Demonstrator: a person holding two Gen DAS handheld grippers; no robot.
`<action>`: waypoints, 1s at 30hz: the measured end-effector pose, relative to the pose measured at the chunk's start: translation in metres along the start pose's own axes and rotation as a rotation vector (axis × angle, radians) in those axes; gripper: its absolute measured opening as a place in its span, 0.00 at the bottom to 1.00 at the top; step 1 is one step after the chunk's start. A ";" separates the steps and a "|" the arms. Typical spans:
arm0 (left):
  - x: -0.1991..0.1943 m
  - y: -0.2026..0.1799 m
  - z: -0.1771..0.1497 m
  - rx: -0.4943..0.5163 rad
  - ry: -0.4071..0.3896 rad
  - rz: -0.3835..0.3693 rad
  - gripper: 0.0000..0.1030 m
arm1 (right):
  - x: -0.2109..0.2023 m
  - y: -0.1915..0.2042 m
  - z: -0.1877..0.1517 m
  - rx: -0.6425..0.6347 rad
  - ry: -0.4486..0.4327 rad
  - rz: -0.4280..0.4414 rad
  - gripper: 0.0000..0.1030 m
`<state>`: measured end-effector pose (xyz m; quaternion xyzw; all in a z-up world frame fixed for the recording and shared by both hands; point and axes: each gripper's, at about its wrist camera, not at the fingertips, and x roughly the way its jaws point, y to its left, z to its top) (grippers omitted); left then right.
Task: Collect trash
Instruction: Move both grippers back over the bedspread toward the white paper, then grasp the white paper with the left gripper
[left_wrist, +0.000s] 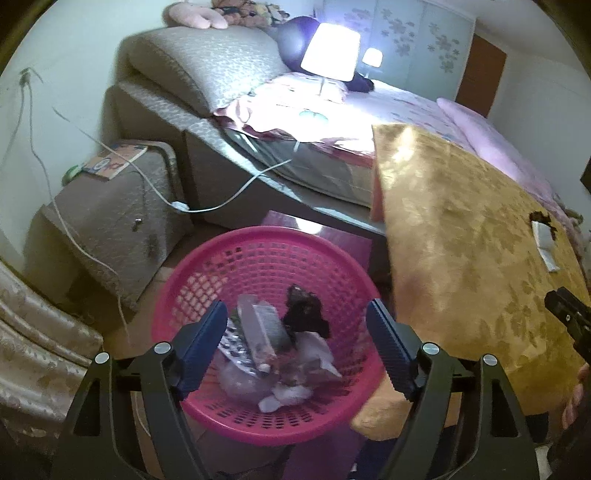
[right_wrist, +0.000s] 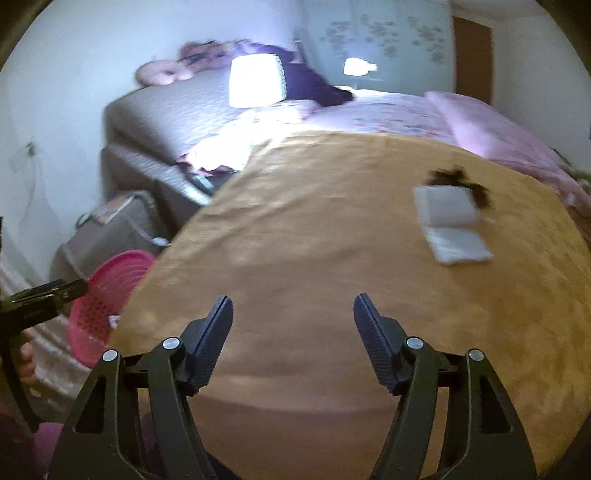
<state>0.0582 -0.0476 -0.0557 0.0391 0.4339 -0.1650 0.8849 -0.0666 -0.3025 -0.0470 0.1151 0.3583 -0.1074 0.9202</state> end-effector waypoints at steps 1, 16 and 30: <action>0.000 -0.005 0.000 0.011 0.001 -0.005 0.73 | -0.003 -0.009 -0.002 0.012 -0.005 -0.019 0.64; -0.003 -0.098 0.003 0.228 -0.011 -0.098 0.73 | -0.024 -0.105 -0.028 0.134 -0.046 -0.268 0.67; 0.018 -0.229 0.018 0.373 -0.028 -0.222 0.73 | -0.029 -0.154 -0.049 0.220 -0.049 -0.379 0.78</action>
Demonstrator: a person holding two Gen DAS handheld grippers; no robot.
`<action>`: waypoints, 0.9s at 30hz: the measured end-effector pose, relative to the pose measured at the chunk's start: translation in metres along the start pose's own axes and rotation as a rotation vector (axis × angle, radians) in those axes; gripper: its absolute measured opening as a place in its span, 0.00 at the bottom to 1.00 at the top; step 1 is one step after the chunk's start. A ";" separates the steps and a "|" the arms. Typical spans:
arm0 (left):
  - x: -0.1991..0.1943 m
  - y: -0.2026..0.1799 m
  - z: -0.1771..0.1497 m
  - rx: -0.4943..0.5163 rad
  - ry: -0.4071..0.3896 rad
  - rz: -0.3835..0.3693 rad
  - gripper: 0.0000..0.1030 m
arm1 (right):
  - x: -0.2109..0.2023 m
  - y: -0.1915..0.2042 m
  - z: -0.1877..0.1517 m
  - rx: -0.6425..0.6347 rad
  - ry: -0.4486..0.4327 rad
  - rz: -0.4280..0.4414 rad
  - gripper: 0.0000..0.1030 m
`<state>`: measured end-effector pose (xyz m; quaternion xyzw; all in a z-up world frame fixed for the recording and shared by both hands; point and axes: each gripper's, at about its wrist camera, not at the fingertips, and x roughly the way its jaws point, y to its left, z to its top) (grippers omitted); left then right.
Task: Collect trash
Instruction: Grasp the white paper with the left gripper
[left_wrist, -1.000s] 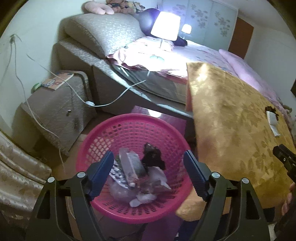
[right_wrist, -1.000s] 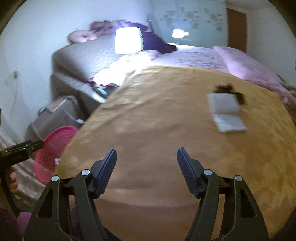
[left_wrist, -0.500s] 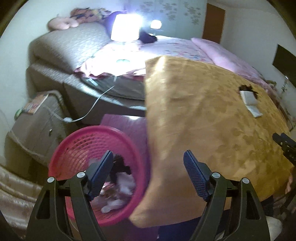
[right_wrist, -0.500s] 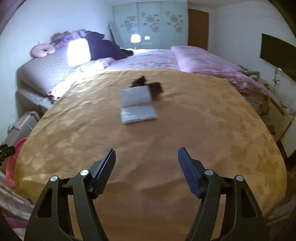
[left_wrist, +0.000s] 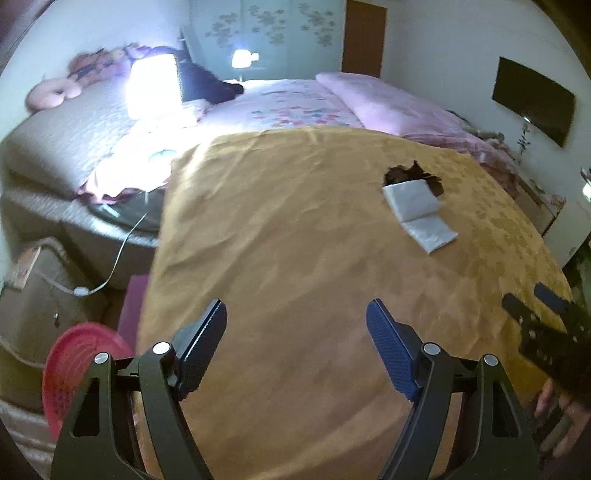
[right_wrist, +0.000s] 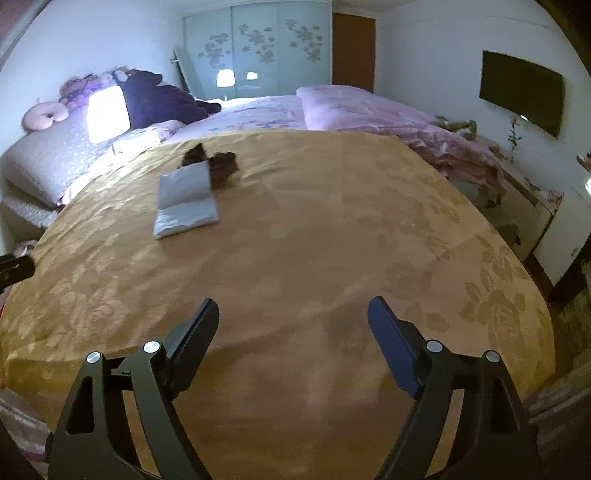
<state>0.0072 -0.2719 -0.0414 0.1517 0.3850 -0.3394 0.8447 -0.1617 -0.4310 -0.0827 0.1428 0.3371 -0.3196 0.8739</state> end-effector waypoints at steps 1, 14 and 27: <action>0.004 -0.005 0.003 0.003 0.001 -0.007 0.73 | 0.001 -0.004 0.000 0.011 0.003 -0.001 0.78; 0.060 -0.089 0.052 0.063 0.030 -0.104 0.73 | 0.005 -0.014 -0.005 0.032 -0.024 0.003 0.82; 0.102 -0.124 0.067 0.126 0.062 -0.088 0.69 | 0.006 -0.012 -0.007 0.032 -0.039 -0.002 0.84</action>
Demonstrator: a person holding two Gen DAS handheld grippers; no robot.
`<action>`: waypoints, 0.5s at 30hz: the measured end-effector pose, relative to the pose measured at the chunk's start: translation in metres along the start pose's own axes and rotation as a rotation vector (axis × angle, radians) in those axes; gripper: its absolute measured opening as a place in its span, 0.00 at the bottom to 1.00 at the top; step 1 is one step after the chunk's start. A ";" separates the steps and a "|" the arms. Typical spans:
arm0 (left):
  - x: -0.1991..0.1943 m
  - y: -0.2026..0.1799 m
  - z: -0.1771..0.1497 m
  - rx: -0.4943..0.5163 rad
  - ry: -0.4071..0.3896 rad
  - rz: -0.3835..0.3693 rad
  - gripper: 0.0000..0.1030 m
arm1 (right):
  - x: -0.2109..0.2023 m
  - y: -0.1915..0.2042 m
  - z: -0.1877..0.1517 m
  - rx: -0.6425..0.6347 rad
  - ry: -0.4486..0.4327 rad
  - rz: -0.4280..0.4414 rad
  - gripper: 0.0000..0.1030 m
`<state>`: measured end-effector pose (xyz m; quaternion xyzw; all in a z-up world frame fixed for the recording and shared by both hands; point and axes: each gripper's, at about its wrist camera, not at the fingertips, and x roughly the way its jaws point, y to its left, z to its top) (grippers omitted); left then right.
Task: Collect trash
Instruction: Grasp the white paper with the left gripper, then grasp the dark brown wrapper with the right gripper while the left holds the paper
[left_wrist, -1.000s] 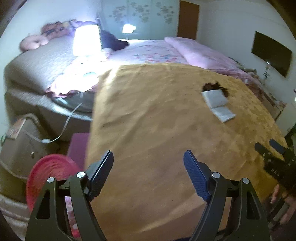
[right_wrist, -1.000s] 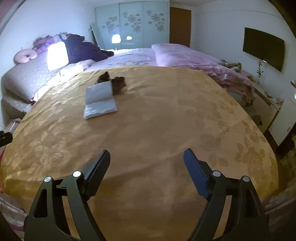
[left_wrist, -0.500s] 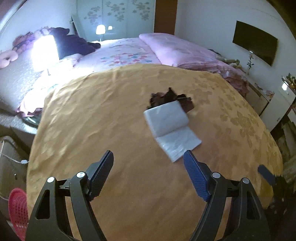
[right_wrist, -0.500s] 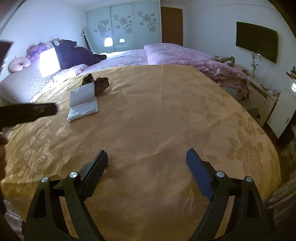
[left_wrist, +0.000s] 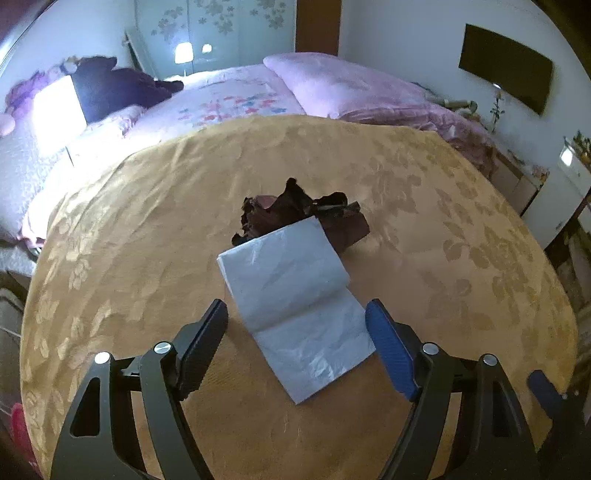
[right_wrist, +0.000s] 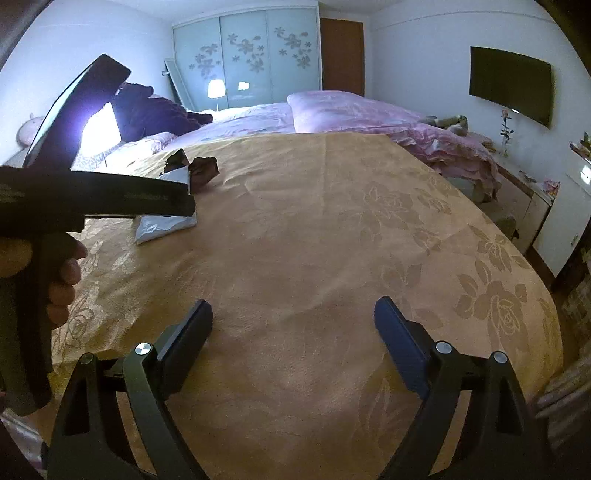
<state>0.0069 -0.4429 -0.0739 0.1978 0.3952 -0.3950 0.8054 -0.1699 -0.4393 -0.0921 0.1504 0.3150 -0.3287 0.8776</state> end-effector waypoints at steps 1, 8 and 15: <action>-0.001 -0.002 -0.001 0.014 -0.005 0.008 0.63 | -0.001 0.000 -0.001 0.000 -0.001 0.001 0.84; -0.010 0.009 -0.010 0.030 -0.026 0.004 0.27 | -0.001 0.000 0.001 0.000 -0.002 0.000 0.84; -0.030 0.033 -0.036 0.012 -0.037 -0.029 0.10 | -0.001 0.001 0.002 0.001 -0.004 -0.002 0.84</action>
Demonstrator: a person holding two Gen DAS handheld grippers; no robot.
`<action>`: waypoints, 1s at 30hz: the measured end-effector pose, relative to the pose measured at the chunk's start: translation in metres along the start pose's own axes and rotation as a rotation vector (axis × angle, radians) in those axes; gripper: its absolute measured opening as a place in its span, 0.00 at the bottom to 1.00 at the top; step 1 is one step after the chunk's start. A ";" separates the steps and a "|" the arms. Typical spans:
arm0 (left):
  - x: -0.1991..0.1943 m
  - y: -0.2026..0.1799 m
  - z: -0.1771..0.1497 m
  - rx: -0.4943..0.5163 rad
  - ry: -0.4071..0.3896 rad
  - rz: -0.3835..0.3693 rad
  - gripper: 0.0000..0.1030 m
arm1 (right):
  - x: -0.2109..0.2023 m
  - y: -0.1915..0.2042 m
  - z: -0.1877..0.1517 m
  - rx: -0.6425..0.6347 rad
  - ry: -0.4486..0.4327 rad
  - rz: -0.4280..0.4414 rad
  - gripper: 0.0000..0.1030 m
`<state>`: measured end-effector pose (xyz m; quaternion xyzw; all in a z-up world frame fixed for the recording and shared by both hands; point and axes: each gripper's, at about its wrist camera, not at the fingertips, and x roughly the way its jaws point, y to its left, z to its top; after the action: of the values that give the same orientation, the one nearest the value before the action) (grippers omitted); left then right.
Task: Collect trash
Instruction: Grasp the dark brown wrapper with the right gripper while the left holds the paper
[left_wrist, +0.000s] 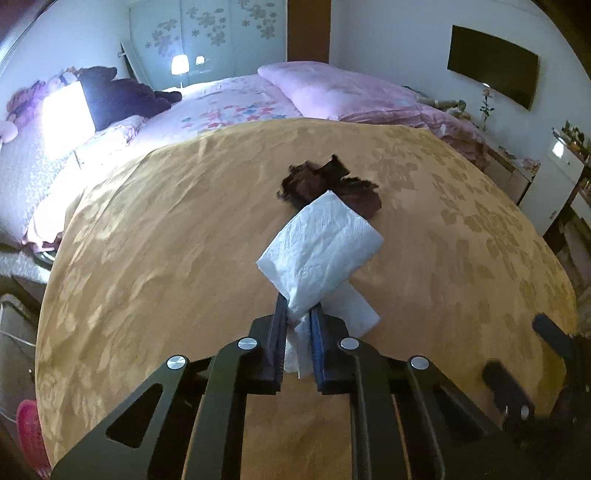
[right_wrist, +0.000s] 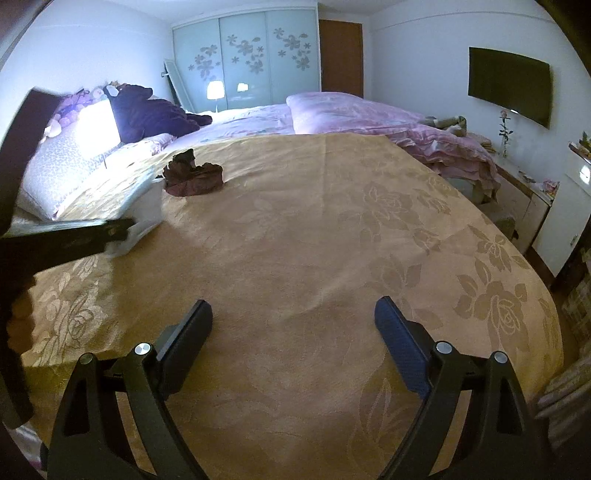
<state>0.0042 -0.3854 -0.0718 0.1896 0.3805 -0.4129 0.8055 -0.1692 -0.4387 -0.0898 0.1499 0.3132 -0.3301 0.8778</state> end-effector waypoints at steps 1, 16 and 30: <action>-0.003 0.003 -0.003 -0.006 0.002 -0.006 0.10 | 0.000 -0.001 0.000 -0.001 0.001 0.001 0.84; -0.053 0.064 -0.058 -0.059 -0.007 0.077 0.09 | 0.000 0.001 0.013 0.015 0.055 0.094 0.84; -0.062 0.076 -0.067 -0.105 -0.010 0.086 0.09 | 0.044 0.052 0.105 -0.024 0.064 0.245 0.88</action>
<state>0.0124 -0.2668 -0.0675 0.1609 0.3891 -0.3583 0.8333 -0.0609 -0.4709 -0.0359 0.1870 0.3243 -0.2118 0.9028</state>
